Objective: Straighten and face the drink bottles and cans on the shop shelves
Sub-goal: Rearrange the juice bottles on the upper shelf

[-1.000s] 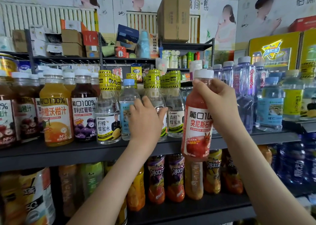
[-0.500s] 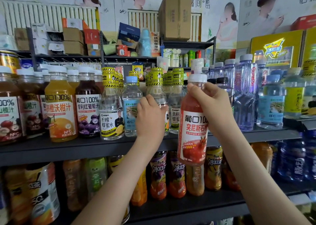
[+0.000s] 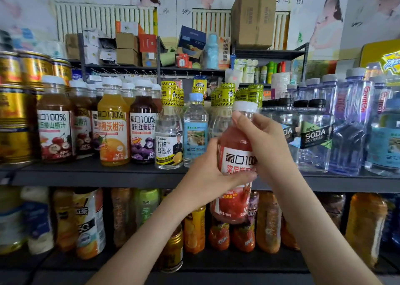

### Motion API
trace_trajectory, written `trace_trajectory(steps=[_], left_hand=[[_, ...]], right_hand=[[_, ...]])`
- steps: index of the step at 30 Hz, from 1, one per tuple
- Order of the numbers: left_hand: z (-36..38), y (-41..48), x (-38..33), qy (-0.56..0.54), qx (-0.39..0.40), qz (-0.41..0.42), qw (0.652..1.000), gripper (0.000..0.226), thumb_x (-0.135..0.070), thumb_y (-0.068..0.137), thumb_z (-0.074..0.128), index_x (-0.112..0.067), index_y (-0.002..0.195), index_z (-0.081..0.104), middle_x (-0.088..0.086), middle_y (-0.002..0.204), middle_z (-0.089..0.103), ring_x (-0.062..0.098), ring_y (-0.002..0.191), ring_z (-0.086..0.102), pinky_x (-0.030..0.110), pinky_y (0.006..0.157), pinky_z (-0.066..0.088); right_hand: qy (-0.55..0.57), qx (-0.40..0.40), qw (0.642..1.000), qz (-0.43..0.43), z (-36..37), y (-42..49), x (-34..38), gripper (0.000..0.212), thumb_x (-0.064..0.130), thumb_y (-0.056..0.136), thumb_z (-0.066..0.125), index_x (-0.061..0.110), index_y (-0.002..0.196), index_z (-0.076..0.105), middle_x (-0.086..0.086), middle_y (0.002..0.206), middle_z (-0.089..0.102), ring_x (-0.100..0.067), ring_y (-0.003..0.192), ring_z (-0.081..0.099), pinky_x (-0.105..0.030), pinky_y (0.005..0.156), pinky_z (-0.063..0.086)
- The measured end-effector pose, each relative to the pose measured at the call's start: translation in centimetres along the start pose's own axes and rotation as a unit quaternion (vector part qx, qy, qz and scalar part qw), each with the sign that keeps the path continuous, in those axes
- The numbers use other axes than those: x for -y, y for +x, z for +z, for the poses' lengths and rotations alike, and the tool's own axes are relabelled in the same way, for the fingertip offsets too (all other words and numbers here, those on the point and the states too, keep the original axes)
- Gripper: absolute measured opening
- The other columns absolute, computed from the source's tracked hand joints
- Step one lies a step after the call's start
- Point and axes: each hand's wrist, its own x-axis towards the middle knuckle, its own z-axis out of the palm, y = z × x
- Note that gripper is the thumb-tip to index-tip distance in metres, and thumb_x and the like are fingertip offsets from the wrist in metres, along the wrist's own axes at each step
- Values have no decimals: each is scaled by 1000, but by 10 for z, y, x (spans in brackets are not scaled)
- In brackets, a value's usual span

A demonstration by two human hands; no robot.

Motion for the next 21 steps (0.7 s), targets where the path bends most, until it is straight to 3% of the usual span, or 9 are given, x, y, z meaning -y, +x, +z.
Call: trace_trajectory(steps=[3, 7, 10, 13, 15, 17, 21], left_hand=[[-12, -7, 7, -56, -70, -43, 995, 41, -33, 69, 83, -30, 103, 61, -13, 90, 72, -1, 82, 67, 24, 77, 54], [-38, -19, 10, -79, -109, -74, 988, 29, -25, 70, 82, -29, 93, 65, -12, 85, 74, 5, 79, 70, 27, 76, 55], [-59, -29, 13, -128, -137, -108, 976, 26, -19, 72, 79, -25, 93, 66, -7, 84, 74, 9, 80, 71, 28, 73, 55], [-86, -42, 20, -147, -185, -119, 964, 36, -29, 62, 78, -23, 95, 66, -4, 84, 75, 13, 79, 72, 27, 69, 55], [-107, -52, 27, -147, -213, -127, 958, 40, -32, 58, 75, -22, 95, 65, -5, 79, 75, 12, 73, 72, 24, 61, 55], [-131, -62, 37, -150, -235, -129, 952, 30, -27, 65, 74, -22, 93, 64, -7, 74, 74, 10, 68, 71, 20, 54, 53], [-181, -73, 62, -137, -260, -123, 948, 37, -33, 61, 71, -23, 96, 65, -5, 82, 75, 15, 75, 72, 25, 60, 54]], right_hand=[[25, 40, 999, 5, 22, -2, 1, 25, 26, 88, 64, 1, 90, 66, -11, 78, 70, -18, 69, 67, -29, 64, 54], [31, 118, 992, -19, 44, 1, 0, 21, 23, 92, 58, 4, 94, 67, 7, 72, 70, -6, 70, 67, -17, 63, 51], [12, 147, 989, -33, 58, 4, -7, 24, 24, 92, 58, 10, 109, 65, 13, 83, 71, 2, 80, 66, -11, 68, 48], [-42, 172, 983, -54, 74, 2, -19, 24, 31, 91, 58, 21, 113, 63, 16, 93, 69, 7, 88, 62, -11, 76, 47], [-51, 172, 982, -65, 91, 0, -25, 21, 26, 91, 60, 21, 111, 62, 14, 94, 68, 5, 86, 61, -13, 78, 47], [-51, 163, 982, -75, 113, -2, -27, 20, 19, 90, 62, 19, 110, 61, 12, 93, 66, 6, 80, 60, -13, 76, 47], [-127, 126, 976, -124, 162, -6, -37, 28, 21, 88, 63, 24, 115, 55, 16, 95, 59, 1, 85, 58, -12, 71, 48]])
